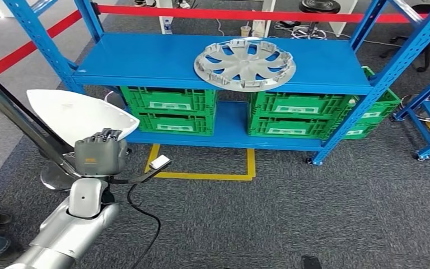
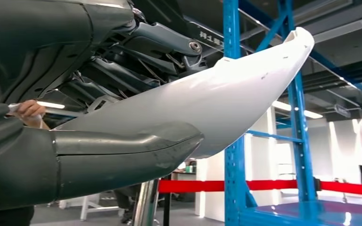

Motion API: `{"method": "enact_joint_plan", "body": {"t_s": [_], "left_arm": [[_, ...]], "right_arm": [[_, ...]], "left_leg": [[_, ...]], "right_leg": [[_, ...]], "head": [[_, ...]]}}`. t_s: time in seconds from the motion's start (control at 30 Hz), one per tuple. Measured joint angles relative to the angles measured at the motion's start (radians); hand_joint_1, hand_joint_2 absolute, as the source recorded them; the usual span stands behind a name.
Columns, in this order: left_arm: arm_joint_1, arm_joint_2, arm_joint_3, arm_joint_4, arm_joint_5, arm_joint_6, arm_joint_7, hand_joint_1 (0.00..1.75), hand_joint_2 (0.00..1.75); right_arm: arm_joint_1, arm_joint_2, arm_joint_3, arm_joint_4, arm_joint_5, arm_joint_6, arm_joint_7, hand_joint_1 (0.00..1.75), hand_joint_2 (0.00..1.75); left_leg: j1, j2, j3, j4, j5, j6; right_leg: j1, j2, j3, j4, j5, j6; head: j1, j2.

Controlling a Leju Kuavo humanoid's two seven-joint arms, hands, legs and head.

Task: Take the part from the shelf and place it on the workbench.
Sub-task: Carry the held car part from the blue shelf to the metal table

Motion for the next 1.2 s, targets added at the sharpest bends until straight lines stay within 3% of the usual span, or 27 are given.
{"method": "enact_joint_plan", "body": {"t_s": [0.03,0.07,0.1,0.13,0.17,0.2,0.27,0.3,0.37,0.4,0.43,0.5,0.53,0.57,0.6,0.63,0.7,0.77,0.83,0.9,0.97,1.03,1.07,1.13,1.2], "left_arm": [[0.004,-0.001,0.003,0.0,0.0,0.0,-0.006,1.75,1.75],[0.008,-0.002,0.006,0.0,0.0,0.001,-0.012,1.75,1.75],[0.012,-0.003,0.01,0.0,0.0,0.001,-0.016,1.75,1.75],[0.015,-0.004,0.013,0.0,0.0,0.001,-0.02,1.75,1.75],[0.018,-0.005,0.017,0.0,0.0,0.002,-0.024,1.75,1.75],[0.019,-0.006,0.021,0.0,0.0,0.002,-0.029,1.75,1.75],[0.023,-0.01,0.032,-0.002,0.0,0.005,-0.046,1.75,1.75],[0.026,-0.012,0.038,-0.002,0.0,0.006,-0.056,1.75,1.75],[0.033,-0.018,0.05,-0.002,0.0,0.01,-0.075,1.75,1.75],[0.036,-0.02,0.056,-0.002,0.0,0.01,-0.082,1.75,1.75],[0.039,-0.022,0.061,-0.002,0.0,0.01,-0.088,1.75,1.75],[0.043,-0.023,0.071,-0.002,0.0,0.011,-0.096,1.75,1.75],[0.045,-0.024,0.075,-0.002,0.0,0.011,-0.099,1.75,1.75],[0.048,-0.025,0.079,-0.002,0.0,0.011,-0.102,1.75,1.75],[0.05,-0.026,0.082,-0.002,0.0,0.011,-0.106,1.75,1.75],[0.051,-0.028,0.086,-0.002,0.0,0.012,-0.108,1.75,1.75],[0.051,-0.032,0.091,-0.003,0.0,0.012,-0.114,1.75,1.75],[0.051,-0.036,0.094,-0.004,0.0,0.012,-0.12,1.75,1.75],[0.052,-0.04,0.096,-0.006,0.0,0.012,-0.125,1.75,1.75],[0.052,-0.044,0.097,-0.006,0.0,0.012,-0.128,1.75,1.75],[0.052,-0.049,0.098,-0.006,0.0,0.012,-0.129,1.75,1.75],[0.053,-0.051,0.099,-0.006,0.0,0.012,-0.13,1.75,1.75],[0.053,-0.052,0.099,-0.006,0.0,0.012,-0.131,1.75,1.75],[0.053,-0.053,0.099,-0.006,0.0,0.012,-0.131,1.75,1.75],[0.053,-0.053,0.099,-0.006,0.0,0.012,-0.131,1.75,1.75]], "right_arm": [[-0.001,0.0,0.0,0.0,0.002,0.0,-0.001,0.0,0.0],[-0.001,0.0,0.0,0.0,0.004,0.0,-0.001,0.0,0.0],[-0.001,0.0,0.0,0.0,0.006,0.0,-0.002,0.0,0.0],[-0.001,0.0,0.0,0.0,0.007,0.0,-0.002,0.0,0.0],[-0.001,0.0,0.0,0.0,0.009,0.0,-0.002,0.0,0.0],[-0.003,0.0,0.0,0.0,0.011,0.0,-0.002,0.0,0.0],[-0.005,0.0,0.001,0.0,0.014,0.0,-0.002,0.0,0.0],[-0.005,0.0,0.001,0.0,0.015,0.0,-0.002,0.0,0.0],[-0.003,-0.001,0.001,0.0,0.019,-0.001,-0.002,0.0,0.0],[-0.003,-0.001,0.001,0.0,0.02,-0.001,-0.002,0.0,0.0],[-0.004,-0.001,0.001,0.0,0.022,-0.001,-0.001,0.0,0.0],[-0.005,-0.001,0.002,0.0,0.025,0.0,-0.001,0.0,0.0],[-0.005,-0.001,0.002,0.0,0.026,0.0,-0.001,0.0,0.0],[-0.005,-0.001,0.002,0.0,0.027,0.0,-0.001,0.0,0.0],[-0.005,-0.001,0.002,0.0,0.028,0.0,-0.001,0.0,0.0],[-0.005,-0.001,0.002,0.0,0.028,0.0,-0.001,0.0,0.0],[-0.006,-0.001,0.002,0.0,0.029,0.0,-0.001,0.0,0.0],[-0.007,-0.001,0.002,0.0,0.029,0.0,0.0,0.0,0.0],[-0.006,-0.001,0.002,0.0,0.03,0.0,0.0,0.0,0.0],[-0.004,-0.001,0.002,0.0,0.03,0.0,0.0,0.0,0.0],[-0.003,-0.001,0.003,0.0,0.03,0.0,0.0,0.0,0.0],[-0.005,-0.001,0.003,0.0,0.03,0.0,0.0,0.0,0.0],[-0.006,-0.001,0.003,0.0,0.03,0.0,0.0,0.0,0.0],[-0.006,-0.001,0.003,0.0,0.03,0.0,-0.001,0.0,0.0],[-0.006,-0.001,0.003,0.0,0.03,0.0,-0.001,0.0,0.0]], "left_leg": [[-0.003,0.0,-0.017,0.001,0.012,0.001],[-0.005,0.001,-0.033,0.002,0.024,0.001],[-0.007,0.001,-0.049,0.003,0.035,0.0],[-0.009,0.001,-0.062,0.004,0.045,-0.001],[-0.01,0.001,-0.074,0.006,0.055,-0.003],[-0.012,0.001,-0.084,0.008,0.064,-0.006],[-0.014,0.001,-0.099,0.011,0.083,-0.013],[-0.014,0.002,-0.104,0.01,0.094,-0.017],[-0.011,0.0,-0.114,0.009,0.101,-0.028],[-0.01,-0.002,-0.121,0.019,0.085,-0.034],[-0.008,-0.004,-0.135,0.054,0.049,-0.041],[-0.001,-0.005,-0.173,0.184,-0.047,-0.054],[0.003,-0.005,-0.191,0.256,-0.083,-0.06],[0.006,-0.005,-0.194,0.301,-0.096,-0.064],[0.009,-0.005,-0.182,0.311,-0.09,-0.067],[0.013,-0.005,-0.15,0.278,-0.069,-0.068],[0.016,-0.007,-0.06,0.154,-0.031,-0.066],[0.013,-0.011,-0.011,0.068,-0.027,-0.059],[0.009,-0.012,-0.014,0.051,-0.026,-0.048],[0.01,-0.008,-0.029,0.045,-0.01,-0.031],[0.012,-0.003,-0.05,0.039,0.012,-0.015],[0.009,-0.003,-0.078,0.04,0.034,-0.01],[0.008,-0.003,-0.09,0.04,0.044,-0.01],[0.007,-0.002,-0.103,0.04,0.054,-0.011],[0.006,-0.002,-0.11,0.041,0.06,-0.011]], "right_leg": [[0.0,0.0,-0.011,0.065,-0.026,0.001],[0.0,0.0,-0.01,0.106,-0.025,0.001],[0.001,0.0,0.007,0.113,-0.003,0.0],[0.001,0.0,0.042,0.082,0.028,-0.003],[0.002,0.0,0.093,0.021,0.053,-0.007],[0.004,0.0,0.153,-0.061,0.06,-0.012],[0.008,0.001,0.237,-0.194,0.04,-0.018],[0.011,0.002,0.252,-0.224,0.032,-0.02],[0.011,0.001,0.241,-0.231,0.046,-0.027],[0.009,0.0,0.235,-0.233,0.056,-0.033],[0.007,-0.002,0.226,-0.233,0.065,-0.041],[0.006,-0.003,0.206,-0.226,0.079,-0.052],[0.006,-0.004,0.193,-0.22,0.085,-0.054],[0.005,-0.004,0.18,-0.213,0.09,-0.053],[0.005,-0.004,0.166,-0.205,0.093,-0.052],[0.004,-0.003,0.154,-0.196,0.096,-0.05],[0.004,-0.002,0.132,-0.177,0.1,-0.045],[0.005,-0.001,0.116,-0.165,0.108,-0.034],[0.004,-0.002,0.104,-0.164,0.122,-0.017],[0.002,-0.001,0.089,-0.152,0.106,-0.005],[0.0,0.001,0.061,-0.08,0.025,0.0],[0.001,0.001,0.033,0.047,-0.065,0.003],[0.001,0.001,0.025,0.099,-0.087,0.004],[0.002,0.001,0.023,0.142,-0.093,0.005],[0.002,0.001,0.032,0.143,-0.075,0.004]], "head": [[0.0,0.0],[0.0,0.0],[0.0,0.0],[0.0,0.0],[0.0,0.0],[0.0,0.0],[-0.002,0.0],[-0.003,0.0],[-0.002,0.0],[-0.003,0.0],[-0.005,0.0],[-0.009,0.0],[-0.009,0.0],[-0.009,0.0],[-0.009,0.0],[-0.009,0.0],[-0.01,0.0],[-0.009,0.0],[-0.008,0.0],[-0.007,0.0],[-0.004,0.0],[-0.002,0.0],[-0.001,0.0],[-0.001,0.0],[-0.001,0.0]]}}
